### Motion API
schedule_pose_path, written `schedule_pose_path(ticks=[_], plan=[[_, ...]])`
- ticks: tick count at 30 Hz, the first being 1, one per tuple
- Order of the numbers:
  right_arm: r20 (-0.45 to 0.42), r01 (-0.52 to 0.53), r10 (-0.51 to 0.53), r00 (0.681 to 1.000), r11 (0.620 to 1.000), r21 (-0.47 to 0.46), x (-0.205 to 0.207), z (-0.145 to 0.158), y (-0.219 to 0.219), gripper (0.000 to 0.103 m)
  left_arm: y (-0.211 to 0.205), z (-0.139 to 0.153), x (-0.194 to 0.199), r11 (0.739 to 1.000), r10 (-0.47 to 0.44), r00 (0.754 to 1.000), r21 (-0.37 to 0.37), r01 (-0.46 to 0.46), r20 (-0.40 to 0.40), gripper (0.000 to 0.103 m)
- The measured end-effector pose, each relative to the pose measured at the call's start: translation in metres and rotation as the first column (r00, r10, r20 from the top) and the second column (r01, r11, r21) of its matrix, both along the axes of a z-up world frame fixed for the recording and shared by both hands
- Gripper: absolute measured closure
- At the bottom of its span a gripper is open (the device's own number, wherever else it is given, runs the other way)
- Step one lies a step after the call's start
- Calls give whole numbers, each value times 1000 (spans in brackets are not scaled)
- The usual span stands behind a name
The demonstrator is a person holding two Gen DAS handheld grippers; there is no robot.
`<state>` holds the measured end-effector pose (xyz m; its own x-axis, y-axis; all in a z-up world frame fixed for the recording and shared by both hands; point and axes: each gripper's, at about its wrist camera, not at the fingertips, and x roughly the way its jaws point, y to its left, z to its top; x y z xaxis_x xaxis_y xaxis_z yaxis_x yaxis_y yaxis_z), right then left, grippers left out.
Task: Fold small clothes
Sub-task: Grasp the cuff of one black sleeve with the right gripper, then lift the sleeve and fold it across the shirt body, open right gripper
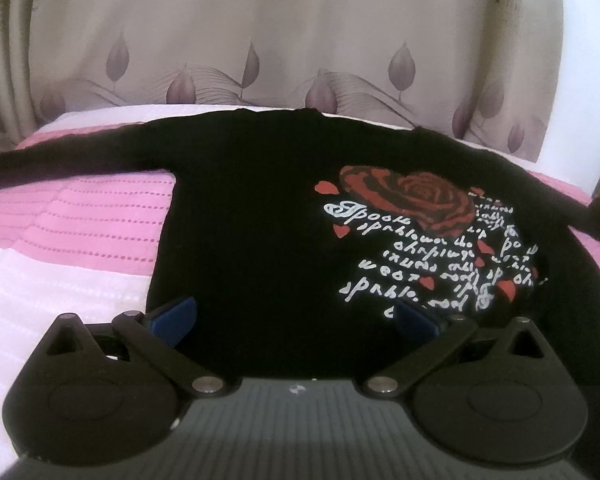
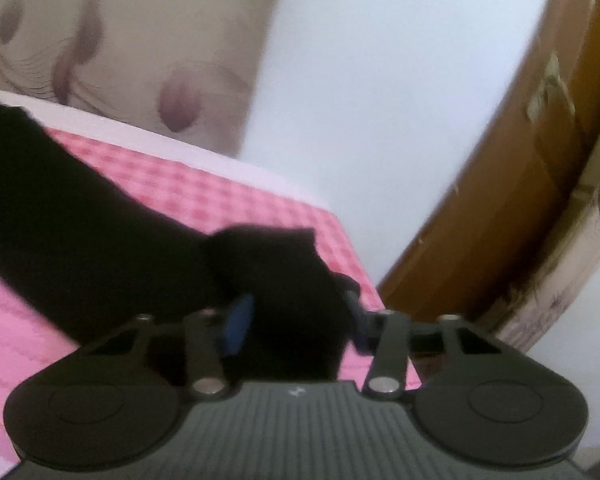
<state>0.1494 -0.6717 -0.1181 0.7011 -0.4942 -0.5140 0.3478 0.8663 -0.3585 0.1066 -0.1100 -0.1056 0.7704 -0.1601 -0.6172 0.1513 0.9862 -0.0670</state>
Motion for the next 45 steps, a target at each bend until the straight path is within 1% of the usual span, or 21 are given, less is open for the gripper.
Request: schedule_pose_path(ticks=[1, 2, 4, 5, 6, 9, 11, 12, 16, 19, 22, 27, 29, 32, 34, 36, 37, 39, 41, 42, 45], plan=[[20, 28, -29, 999, 998, 53, -3, 2, -11, 86, 0, 0, 0, 1000, 0, 1000, 3, 0, 0, 0], [55, 72, -80, 995, 988, 137, -10, 7, -26, 88, 0, 0, -1, 1000, 1, 1000, 5, -1, 0, 0], [150, 160, -230, 962, 913, 375, -35, 12, -64, 89, 1, 0, -1, 1000, 2, 1000, 2, -2, 0, 0], [174, 185, -304, 937, 852, 490, -49, 10, -82, 89, 1, 0, -1, 1000, 4, 1000, -3, -4, 0, 0], [184, 194, -380, 907, 763, 617, -65, 3, -101, 89, 2, -1, -1, 1000, 7, 1000, -10, -7, 0, 0], [175, 175, -503, 846, 573, 800, -100, -18, -128, 89, 3, 0, -1, 1000, 9, 1000, -18, -9, 1, 0], [172, 151, -559, 811, 483, 862, -117, -25, -139, 90, 3, 0, -1, 1000, 9, 1000, -15, -9, 0, 0], [170, 143, -574, 801, 459, 877, -122, -28, -142, 90, 3, 0, -1, 1000, 8, 1000, -15, -8, 0, 0], [182, 118, -578, 796, 442, 889, -130, -28, -141, 90, 4, 0, -1, 1000, 9, 1000, -22, -9, 2, 0], [190, 72, -585, 789, 395, 916, -132, -34, -146, 89, 6, 0, -1, 999, 8, 1000, -43, -8, 0, 0], [202, 23, -628, 752, 331, 943, -137, -43, -150, 89, 6, 0, -1, 999, 5, 1000, -52, -5, -1, 0], [207, 39, -649, 732, 343, 939, -127, -41, -145, 87, 5, 0, -1, 999, 4, 1000, -43, -4, -3, 0], [223, 21, -666, 712, 337, 941, -127, -42, -142, 81, 6, 0, -2, 999, 5, 1000, -48, -5, -1, 0], [267, -27, -667, 695, 347, 937, -127, -41, -138, 64, 7, 0, -1, 998, 5, 1000, -63, -5, 0, 0], [291, -52, -646, 705, 363, 931, -124, -37, -137, 46, 8, 0, -1, 997, 4, 1000, -73, -4, 0, 0], [305, -53, -615, 727, 393, 918, -114, -32, -134, 32, 9, 0, -1, 997, 0, 1000, -78, 0, -2, 0], [301, -36, -601, 740, 412, 910, -109, -28, -131, 32, 9, 0, -1, 997, -1, 1000, -79, 1, -2, 0], [259, 48, -575, 776, 464, 885, -96, -23, -125, 36, 9, 0, -1, 997, -2, 1000, -83, 2, -2, 0], [226, 89, -558, 799, 480, 873, -86, -21, -124, 69, 10, 0, 0, 996, -1, 1000, -91, 1, -1, 0], [203, 99, -563, 801, 459, 883, -84, -24, -127, 85, 11, 0, -1, 995, -1, 1000, -97, 1, -1, 0], [196, 45, -623, 757, 349, 936, -97, -37, -142, 91, 13, 0, -1, 993, -2, 1000, -116, 2, -1, 0]])
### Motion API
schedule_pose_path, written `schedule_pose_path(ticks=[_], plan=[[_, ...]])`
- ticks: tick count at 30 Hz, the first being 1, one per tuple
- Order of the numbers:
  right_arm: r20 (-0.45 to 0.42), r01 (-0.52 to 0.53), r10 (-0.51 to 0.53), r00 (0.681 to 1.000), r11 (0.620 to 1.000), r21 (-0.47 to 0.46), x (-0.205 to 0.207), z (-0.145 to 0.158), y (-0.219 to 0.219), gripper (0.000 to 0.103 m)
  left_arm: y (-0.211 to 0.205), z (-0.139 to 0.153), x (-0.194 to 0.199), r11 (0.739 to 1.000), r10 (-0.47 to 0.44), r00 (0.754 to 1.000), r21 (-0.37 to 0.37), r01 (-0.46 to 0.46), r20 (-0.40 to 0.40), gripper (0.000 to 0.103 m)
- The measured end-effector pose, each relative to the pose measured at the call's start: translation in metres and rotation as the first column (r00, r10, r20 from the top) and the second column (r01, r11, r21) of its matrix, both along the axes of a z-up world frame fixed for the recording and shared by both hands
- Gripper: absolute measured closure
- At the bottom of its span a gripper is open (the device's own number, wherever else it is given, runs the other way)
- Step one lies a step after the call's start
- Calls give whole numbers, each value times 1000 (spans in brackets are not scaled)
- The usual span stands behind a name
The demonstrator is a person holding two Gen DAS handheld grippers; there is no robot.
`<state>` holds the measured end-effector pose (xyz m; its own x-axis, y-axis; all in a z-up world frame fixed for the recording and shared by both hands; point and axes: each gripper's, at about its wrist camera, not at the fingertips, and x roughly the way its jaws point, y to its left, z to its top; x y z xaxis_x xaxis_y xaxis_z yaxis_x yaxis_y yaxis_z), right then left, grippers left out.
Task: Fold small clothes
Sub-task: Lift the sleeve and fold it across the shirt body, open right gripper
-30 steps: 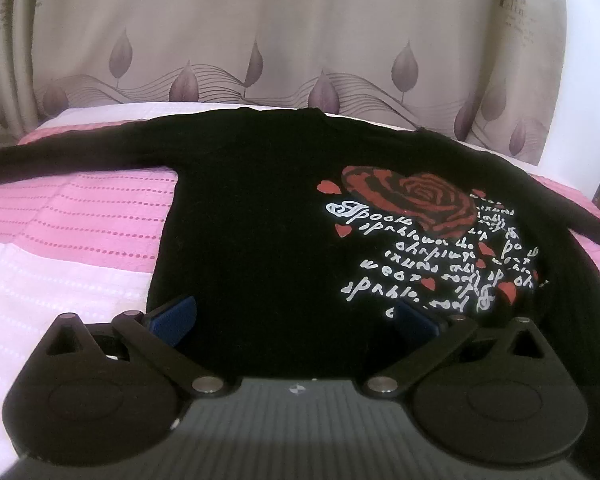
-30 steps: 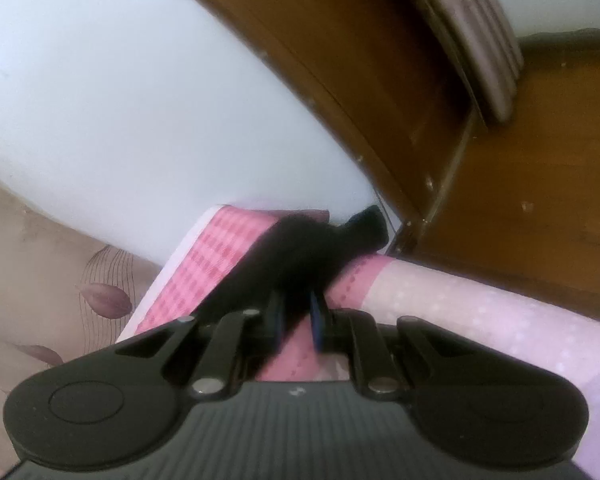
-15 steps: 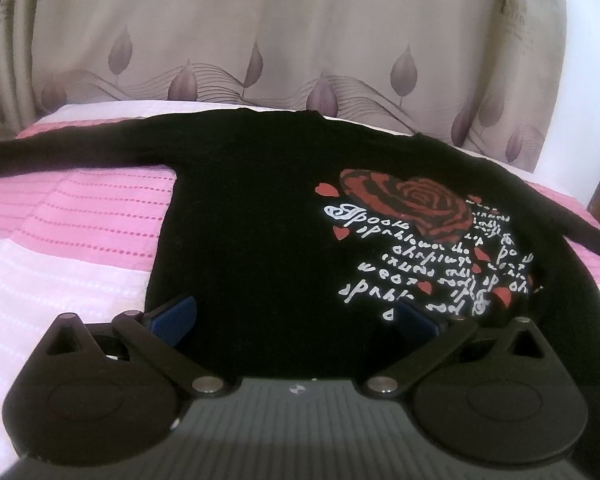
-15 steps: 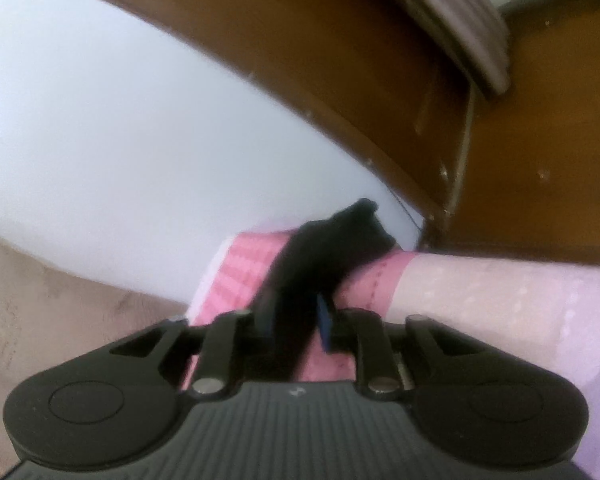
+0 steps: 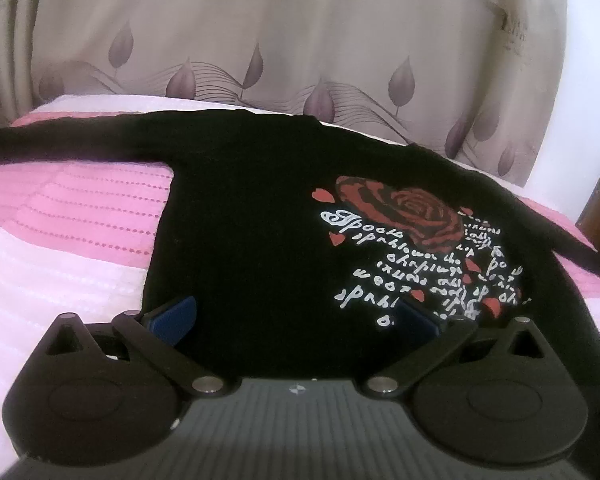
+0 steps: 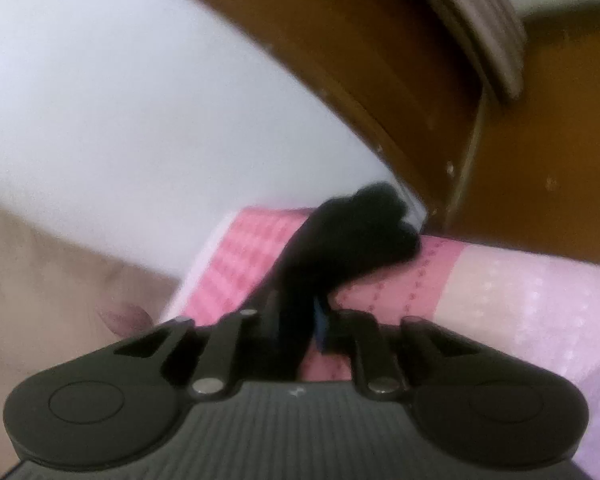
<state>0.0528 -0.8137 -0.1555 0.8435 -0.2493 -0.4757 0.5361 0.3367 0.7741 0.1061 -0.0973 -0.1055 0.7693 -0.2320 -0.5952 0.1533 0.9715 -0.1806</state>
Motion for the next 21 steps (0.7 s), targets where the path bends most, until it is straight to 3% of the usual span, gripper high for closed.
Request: schedule_pose_path(ticks=[5, 12, 14, 21], plan=[[170, 69, -85, 982, 993, 99, -30, -14, -8, 92, 0, 0, 0, 1000, -4, 1000, 2, 4, -1, 0], [184, 93, -114, 976, 989, 119, -39, -15, -13, 92, 1, 0, 0, 1000, -3, 1000, -5, 3, -1, 0], [152, 82, -103, 983, 987, 137, -36, -16, -15, 92, 1, 0, 0, 1000, -3, 1000, -7, 3, -1, 0], [180, 96, -136, 974, 971, 218, -29, -19, -25, 85, 1, 0, 0, 1000, -3, 1000, -12, 3, -2, 0]])
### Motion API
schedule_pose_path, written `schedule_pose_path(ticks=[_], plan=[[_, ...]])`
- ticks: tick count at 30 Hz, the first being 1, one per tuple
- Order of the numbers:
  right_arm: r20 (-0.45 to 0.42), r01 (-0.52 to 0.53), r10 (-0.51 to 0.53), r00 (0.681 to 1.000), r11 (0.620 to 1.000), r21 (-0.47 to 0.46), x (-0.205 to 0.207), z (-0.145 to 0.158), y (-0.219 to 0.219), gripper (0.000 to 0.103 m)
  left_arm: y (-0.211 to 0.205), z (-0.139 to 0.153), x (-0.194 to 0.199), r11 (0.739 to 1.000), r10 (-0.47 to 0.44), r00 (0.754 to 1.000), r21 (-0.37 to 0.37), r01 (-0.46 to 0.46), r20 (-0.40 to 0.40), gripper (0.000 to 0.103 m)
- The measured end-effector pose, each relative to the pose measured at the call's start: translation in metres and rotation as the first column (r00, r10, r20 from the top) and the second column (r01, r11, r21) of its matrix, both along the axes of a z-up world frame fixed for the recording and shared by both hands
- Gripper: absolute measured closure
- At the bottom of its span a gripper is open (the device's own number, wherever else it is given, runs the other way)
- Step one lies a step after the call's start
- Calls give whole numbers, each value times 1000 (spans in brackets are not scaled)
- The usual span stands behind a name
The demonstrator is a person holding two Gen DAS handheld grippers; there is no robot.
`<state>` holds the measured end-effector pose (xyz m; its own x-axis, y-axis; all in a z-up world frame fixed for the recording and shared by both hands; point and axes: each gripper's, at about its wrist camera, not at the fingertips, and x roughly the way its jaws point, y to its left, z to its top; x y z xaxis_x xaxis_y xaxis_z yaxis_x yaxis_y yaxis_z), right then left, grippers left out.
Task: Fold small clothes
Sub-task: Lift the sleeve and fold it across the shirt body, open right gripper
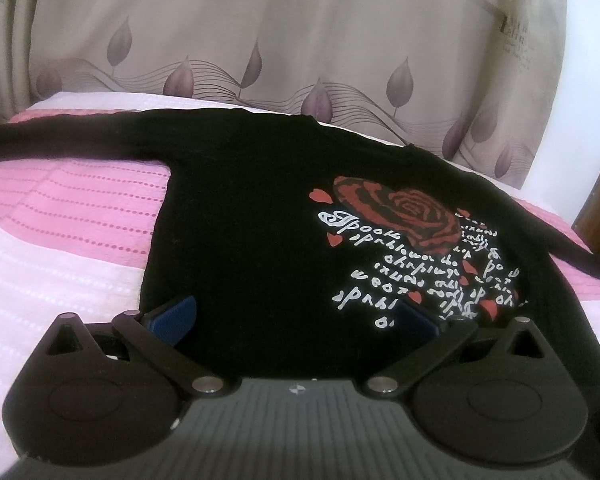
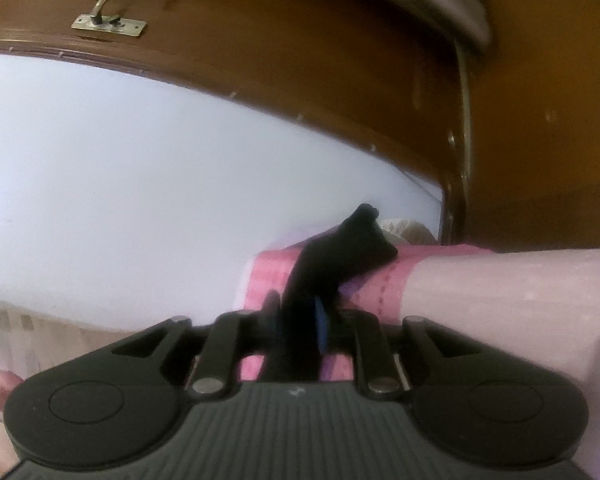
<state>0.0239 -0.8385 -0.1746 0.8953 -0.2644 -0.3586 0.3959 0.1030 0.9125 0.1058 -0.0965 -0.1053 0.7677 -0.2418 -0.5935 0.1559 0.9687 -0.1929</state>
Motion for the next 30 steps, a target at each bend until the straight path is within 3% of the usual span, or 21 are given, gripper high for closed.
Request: schedule_pose_path(ticks=[5, 8, 11, 17, 20, 23, 25, 27, 30], plan=[[-130, 1, -10, 991, 998, -66, 15, 10, 2, 91, 0, 0, 0, 1000, 0, 1000, -3, 0, 0, 0], [-150, 4, -17, 989, 997, -82, 15, 17, 3, 92, 1, 0, 0, 1000, 0, 1000, -12, 0, 0, 0], [-81, 7, -17, 997, 992, -125, 10, 37, 15, 93, 4, 0, 0, 999, 0, 1000, -34, 0, 2, 0], [21, -131, 142, 990, 955, -264, 41, 109, 62, 93, 18, 1, -2, 992, 3, 1000, -129, -2, 7, 0], [59, -205, 231, 971, 934, -292, 67, 137, 95, 93, 34, 7, -4, 976, -1, 1000, -218, -2, -14, 0], [82, -294, 336, 938, 900, -322, 99, 158, 137, 93, 60, 16, -8, 942, 25, 999, -335, -33, -28, 0], [99, -356, 408, 908, 872, -335, 122, 166, 172, 93, 76, 21, -11, 929, 66, 998, -365, -64, -6, 0], [105, -421, 481, 870, 837, -348, 147, 169, 212, 93, 86, 26, -11, 951, 108, 993, -297, -90, 45, 0], [99, -508, 571, 815, 785, -355, 181, 161, 272, 93, 86, 27, -12, 986, 137, 980, -118, -120, 145, 0]])
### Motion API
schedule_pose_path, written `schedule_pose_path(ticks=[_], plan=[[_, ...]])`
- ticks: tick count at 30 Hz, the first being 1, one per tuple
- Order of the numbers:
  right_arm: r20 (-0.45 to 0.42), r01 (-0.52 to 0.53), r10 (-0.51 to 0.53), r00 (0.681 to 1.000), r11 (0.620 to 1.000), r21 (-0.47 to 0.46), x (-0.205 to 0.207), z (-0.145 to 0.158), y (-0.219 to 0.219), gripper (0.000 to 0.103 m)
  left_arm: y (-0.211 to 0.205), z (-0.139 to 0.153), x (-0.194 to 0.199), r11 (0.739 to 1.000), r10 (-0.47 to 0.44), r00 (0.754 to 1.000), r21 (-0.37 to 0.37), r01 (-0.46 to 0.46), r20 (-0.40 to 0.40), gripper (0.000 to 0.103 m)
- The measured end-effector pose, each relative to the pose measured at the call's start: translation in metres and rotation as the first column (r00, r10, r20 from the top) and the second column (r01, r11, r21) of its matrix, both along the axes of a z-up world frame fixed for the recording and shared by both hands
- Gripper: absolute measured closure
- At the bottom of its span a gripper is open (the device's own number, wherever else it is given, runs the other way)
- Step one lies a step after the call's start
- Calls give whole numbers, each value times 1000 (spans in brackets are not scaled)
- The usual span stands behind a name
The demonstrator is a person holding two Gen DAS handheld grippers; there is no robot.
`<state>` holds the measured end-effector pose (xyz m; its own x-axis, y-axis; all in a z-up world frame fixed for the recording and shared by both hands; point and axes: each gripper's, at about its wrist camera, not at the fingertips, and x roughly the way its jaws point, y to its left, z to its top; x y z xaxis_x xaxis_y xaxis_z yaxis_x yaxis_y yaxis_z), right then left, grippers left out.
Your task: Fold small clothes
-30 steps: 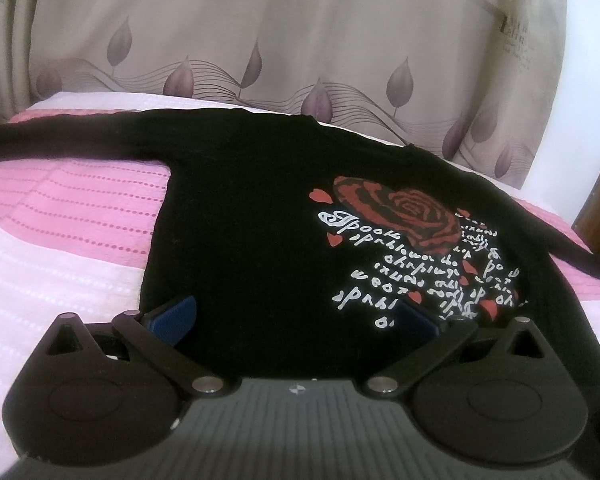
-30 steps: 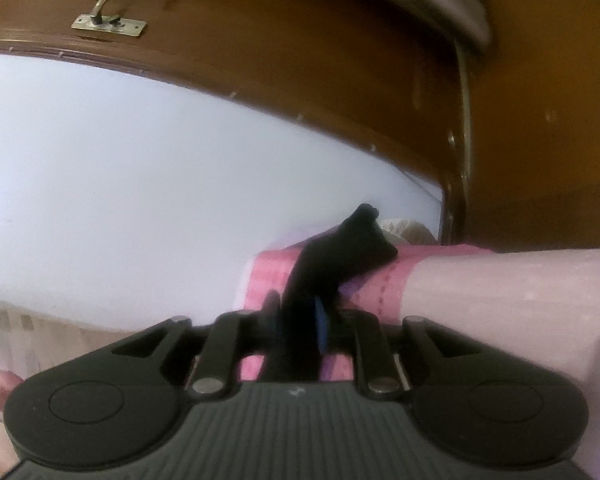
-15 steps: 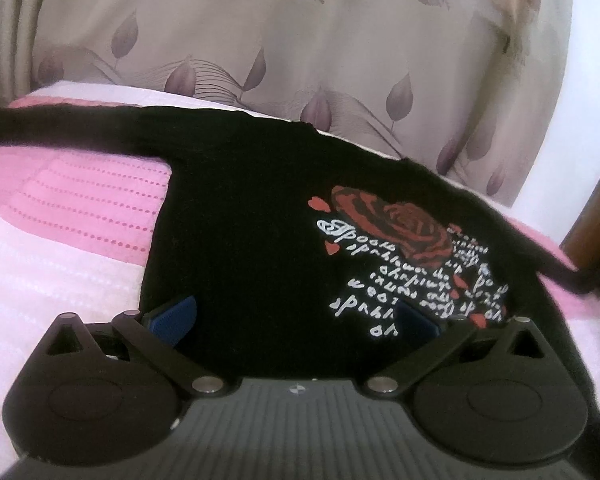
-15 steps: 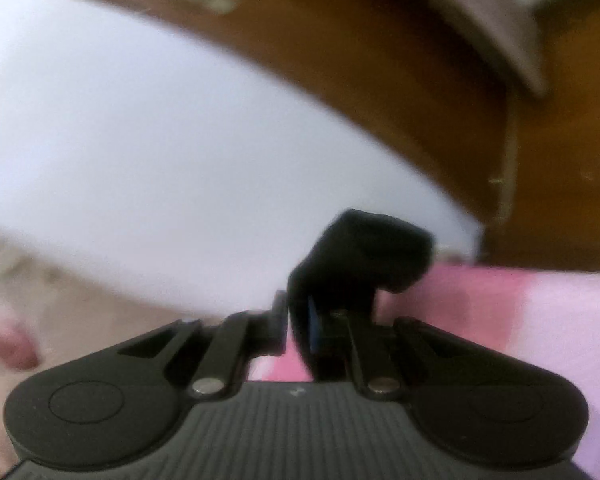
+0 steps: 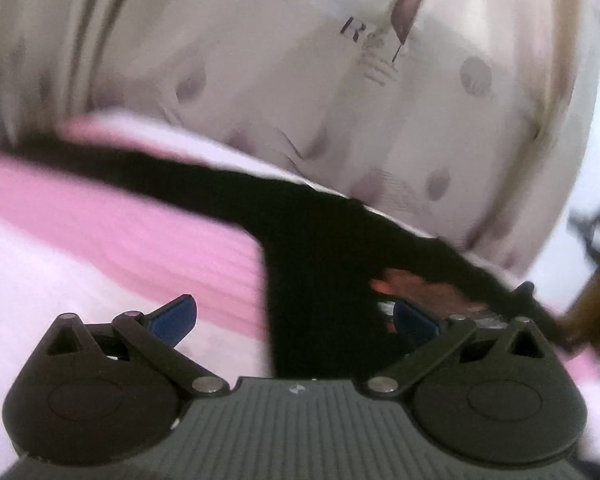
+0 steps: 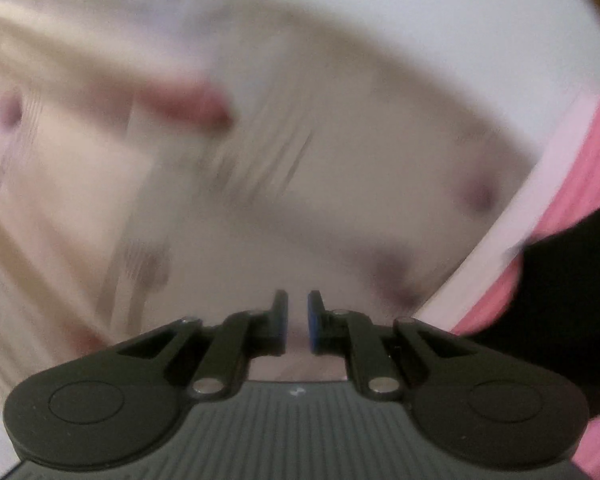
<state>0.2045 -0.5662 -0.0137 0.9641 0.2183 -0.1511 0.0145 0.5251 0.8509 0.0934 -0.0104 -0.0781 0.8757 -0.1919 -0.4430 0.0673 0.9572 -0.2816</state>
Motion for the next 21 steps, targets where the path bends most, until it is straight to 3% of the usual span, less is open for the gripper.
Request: schedule_pose_path(ticks=[2, 5, 7, 9, 11, 13, 14, 15, 16, 21], plan=[[-10, -68, 69, 998, 997, 21, 17, -14, 43, 93, 0, -4, 0, 997, 9, 1000, 76, -11, 23, 0], [-33, -152, 153, 988, 988, 38, 29, -32, 88, 93, 6, -15, 6, 1000, 0, 999, 30, 2, -41, 0], [-94, -181, 172, 981, 979, -93, 23, -33, 111, 92, 16, -16, 8, 1000, 10, 999, -14, -10, -50, 0], [-178, -226, 187, 966, 944, -239, 11, -33, 114, 87, 24, -18, 7, 997, 22, 998, -66, -25, -50, 0], [-245, -221, 124, 962, 877, -425, 1, -28, 111, 68, 31, -20, 12, 993, 14, 997, -117, -23, -73, 0], [-286, -200, 19, 958, 761, -617, -16, -29, 95, 29, 33, -22, 15, 988, 19, 995, -148, -32, -93, 0], [-294, -195, -26, 955, 696, -692, -25, -30, 84, 22, 36, -22, 13, 987, 21, 996, -156, -35, -88, 0], [-300, -189, -81, 950, 618, -763, -33, -33, 72, 20, 36, -22, 12, 987, 21, 996, -156, -35, -87, 0], [-302, -186, -116, 946, 569, -801, -37, -35, 60, 20, 36, -22, 12, 988, 22, 996, -153, -35, -88, 0], [-332, -226, -140, 933, 490, -842, -36, -49, 22, 21, 35, -24, 11, 988, 30, 995, -149, -44, -93, 0]])
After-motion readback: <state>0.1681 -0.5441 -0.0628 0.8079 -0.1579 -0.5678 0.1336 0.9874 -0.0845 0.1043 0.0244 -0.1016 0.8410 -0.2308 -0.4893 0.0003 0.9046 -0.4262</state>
